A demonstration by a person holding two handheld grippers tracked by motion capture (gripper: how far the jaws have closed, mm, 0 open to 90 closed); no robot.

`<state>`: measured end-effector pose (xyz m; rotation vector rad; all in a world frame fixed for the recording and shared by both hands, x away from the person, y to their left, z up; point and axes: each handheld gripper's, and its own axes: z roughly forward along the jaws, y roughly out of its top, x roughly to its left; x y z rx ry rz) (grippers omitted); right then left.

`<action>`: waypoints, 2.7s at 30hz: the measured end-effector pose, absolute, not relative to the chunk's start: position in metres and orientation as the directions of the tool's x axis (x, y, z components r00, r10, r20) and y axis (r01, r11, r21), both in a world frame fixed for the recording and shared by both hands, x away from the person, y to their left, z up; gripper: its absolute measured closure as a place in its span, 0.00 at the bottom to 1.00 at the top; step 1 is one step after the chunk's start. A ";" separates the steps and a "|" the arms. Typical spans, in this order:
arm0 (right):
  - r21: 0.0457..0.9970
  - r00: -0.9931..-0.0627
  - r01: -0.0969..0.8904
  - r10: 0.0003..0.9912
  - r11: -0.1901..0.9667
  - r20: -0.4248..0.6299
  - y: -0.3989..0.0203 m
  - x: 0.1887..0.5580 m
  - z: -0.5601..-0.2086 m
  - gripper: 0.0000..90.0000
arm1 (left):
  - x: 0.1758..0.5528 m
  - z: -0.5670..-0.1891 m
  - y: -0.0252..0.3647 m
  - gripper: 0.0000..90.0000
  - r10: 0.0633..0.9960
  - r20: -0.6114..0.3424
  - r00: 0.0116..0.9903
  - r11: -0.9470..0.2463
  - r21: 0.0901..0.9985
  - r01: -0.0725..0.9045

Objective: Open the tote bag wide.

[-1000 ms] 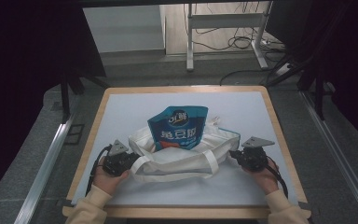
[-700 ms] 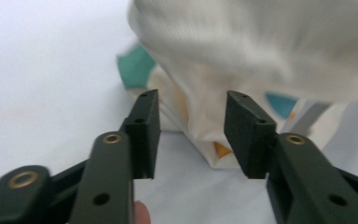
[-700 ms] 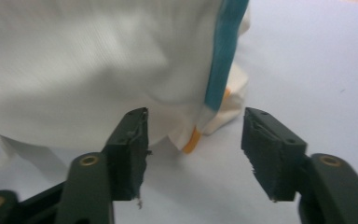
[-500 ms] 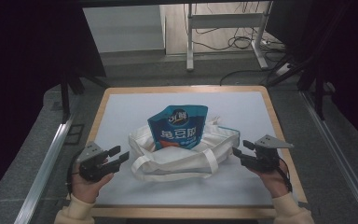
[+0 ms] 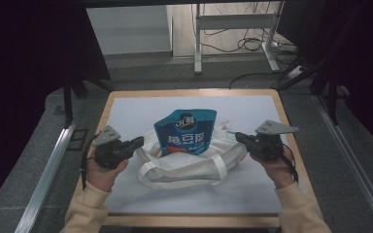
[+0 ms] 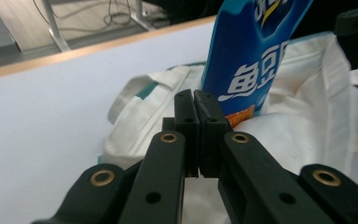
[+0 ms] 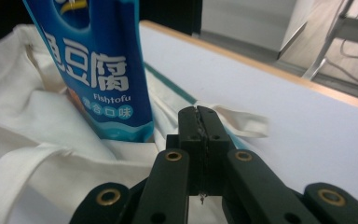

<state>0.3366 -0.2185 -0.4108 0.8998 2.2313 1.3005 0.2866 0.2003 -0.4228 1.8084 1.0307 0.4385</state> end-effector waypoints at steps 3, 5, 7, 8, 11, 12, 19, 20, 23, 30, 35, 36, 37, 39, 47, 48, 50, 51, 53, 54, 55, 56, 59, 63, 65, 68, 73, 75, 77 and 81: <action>0.853 -0.712 0.359 0.702 0.379 -0.013 -0.210 0.346 -0.423 0.98 | 0.294 -0.437 0.197 0.99 0.805 -0.169 0.568 -0.171 0.852 0.496; 0.851 -0.709 0.366 0.706 0.377 -0.008 -0.210 0.347 -0.427 0.98 | 0.294 -0.443 0.196 0.99 0.801 -0.173 0.573 -0.180 0.844 0.506; 0.849 -0.701 0.387 0.713 0.360 0.017 -0.213 0.348 -0.442 0.98 | 0.293 -0.459 0.196 0.99 0.803 -0.179 0.569 -0.199 0.819 0.539; 0.846 -0.697 0.394 0.716 0.360 0.020 -0.215 0.348 -0.448 0.98 | 0.293 -0.464 0.196 0.99 0.806 -0.179 0.564 -0.203 0.812 0.547; 0.840 -0.689 0.408 0.725 0.358 0.025 -0.218 0.347 -0.461 0.98 | 0.295 -0.474 0.198 0.99 0.812 -0.183 0.554 -0.209 0.795 0.569; 0.839 -0.684 0.414 0.728 0.354 0.030 -0.220 0.347 -0.465 0.98 | 0.295 -0.476 0.197 0.99 0.816 -0.188 0.547 -0.205 0.791 0.577; 0.810 -0.678 0.445 0.734 0.381 0.027 -0.221 0.349 -0.486 0.98 | 0.298 -0.488 0.190 0.99 0.817 -0.170 0.551 -0.236 0.773 0.589; 0.807 -0.677 0.450 0.735 0.383 0.029 -0.221 0.349 -0.488 0.98 | 0.299 -0.490 0.190 0.99 0.816 -0.170 0.553 -0.238 0.772 0.589; 0.799 -0.675 0.457 0.737 0.392 0.025 -0.220 0.350 -0.494 0.98 | 0.299 -0.496 0.191 0.99 0.815 -0.188 0.549 -0.228 0.767 0.600; 0.795 -0.674 0.464 0.738 0.390 0.031 -0.220 0.354 -0.502 0.99 | 0.302 -0.502 0.188 1.00 0.815 -0.186 0.550 -0.236 0.759 0.606; 0.808 -0.674 0.443 0.738 0.389 0.015 -0.219 0.350 -0.495 0.98 | 0.299 -0.492 0.189 0.99 0.812 -0.179 0.555 -0.232 0.774 0.589; 0.816 -0.675 0.436 0.738 0.380 0.017 -0.219 0.349 -0.492 0.98 | 0.299 -0.487 0.189 0.99 0.811 -0.173 0.559 -0.232 0.782 0.578; 0.825 -0.679 0.427 0.734 0.371 0.021 -0.218 0.347 -0.487 0.98 | 0.299 -0.483 0.188 0.99 0.809 -0.163 0.565 -0.234 0.792 0.564; 0.842 -0.691 0.401 0.722 0.360 0.020 -0.216 0.342 -0.478 0.98 | 0.299 -0.476 0.187 0.99 0.809 -0.151 0.568 -0.236 0.802 0.549; 0.845 -0.748 0.364 0.663 0.391 0.016 -0.189 0.331 -0.468 0.98 | 0.322 -0.474 0.176 1.00 0.818 -0.137 0.559 -0.259 0.780 0.569; 0.843 -0.752 0.361 0.659 0.399 0.010 -0.187 0.331 -0.469 0.98 | 0.325 -0.474 0.173 1.00 0.823 -0.125 0.554 -0.268 0.775 0.572; 0.830 -0.763 0.369 0.646 0.417 0.014 -0.182 0.331 -0.472 0.98 | 0.330 -0.476 0.171 1.00 0.826 -0.134 0.547 -0.261 0.770 0.583; 0.830 -0.763 0.369 0.646 0.417 0.014 -0.182 0.331 -0.472 0.98 | 0.330 -0.476 0.171 1.00 0.826 -0.134 0.547 -0.261 0.770 0.583; 0.814 -0.778 0.375 0.629 0.444 0.015 -0.177 0.330 -0.477 0.98 | 0.335 -0.479 0.170 1.00 0.826 -0.132 0.548 -0.271 0.759 0.592; 0.810 -0.781 0.374 0.624 0.452 0.013 -0.177 0.329 -0.479 0.99 | 0.337 -0.480 0.170 1.00 0.829 -0.136 0.543 -0.267 0.756 0.597; 0.810 -0.781 0.374 0.624 0.452 0.013 -0.177 0.329 -0.479 0.99 | 0.337 -0.480 0.170 1.00 0.829 -0.136 0.543 -0.267 0.756 0.597; 0.802 -0.787 0.375 0.616 0.466 0.010 -0.176 0.327 -0.481 0.99 | 0.340 -0.482 0.169 1.00 0.834 -0.141 0.533 -0.258 0.754 0.604; 0.781 -0.800 0.380 0.600 0.495 0.009 -0.174 0.322 -0.488 0.99 | 0.349 -0.485 0.167 1.00 0.840 -0.141 0.523 -0.258 0.745 0.615; 0.746 -0.814 0.387 0.581 0.542 -0.001 -0.175 0.314 -0.501 0.99 | 0.358 -0.488 0.164 1.00 0.849 -0.145 0.508 -0.248 0.739 0.626; 0.740 -0.816 0.389 0.578 0.550 -0.001 -0.175 0.312 -0.503 0.99 | 0.359 -0.488 0.163 1.00 0.849 -0.142 0.508 -0.253 0.735 0.628; 0.718 -0.821 0.388 0.571 0.577 -0.016 -0.175 0.306 -0.513 0.99 | 0.365 -0.490 0.162 1.00 0.853 -0.146 0.501 -0.250 0.729 0.638; 0.712 -0.821 0.384 0.571 0.588 -0.029 -0.174 0.303 -0.516 0.99 | 0.368 -0.492 0.163 1.00 0.852 -0.168 0.496 -0.232 0.727 0.646; 0.716 -0.820 0.384 0.572 0.583 -0.027 -0.174 0.303 -0.516 0.99 | 0.366 -0.490 0.164 1.00 0.851 -0.164 0.500 -0.234 0.733 0.638; 0.725 -0.816 0.388 0.578 0.569 -0.017 -0.175 0.305 -0.513 0.99 | 0.363 -0.488 0.165 1.00 0.848 -0.158 0.505 -0.237 0.741 0.628; 0.755 -0.806 0.389 0.591 0.529 0.001 -0.180 0.309 -0.502 0.99 | 0.350 -0.481 0.168 0.99 0.845 -0.146 0.514 -0.236 0.761 0.604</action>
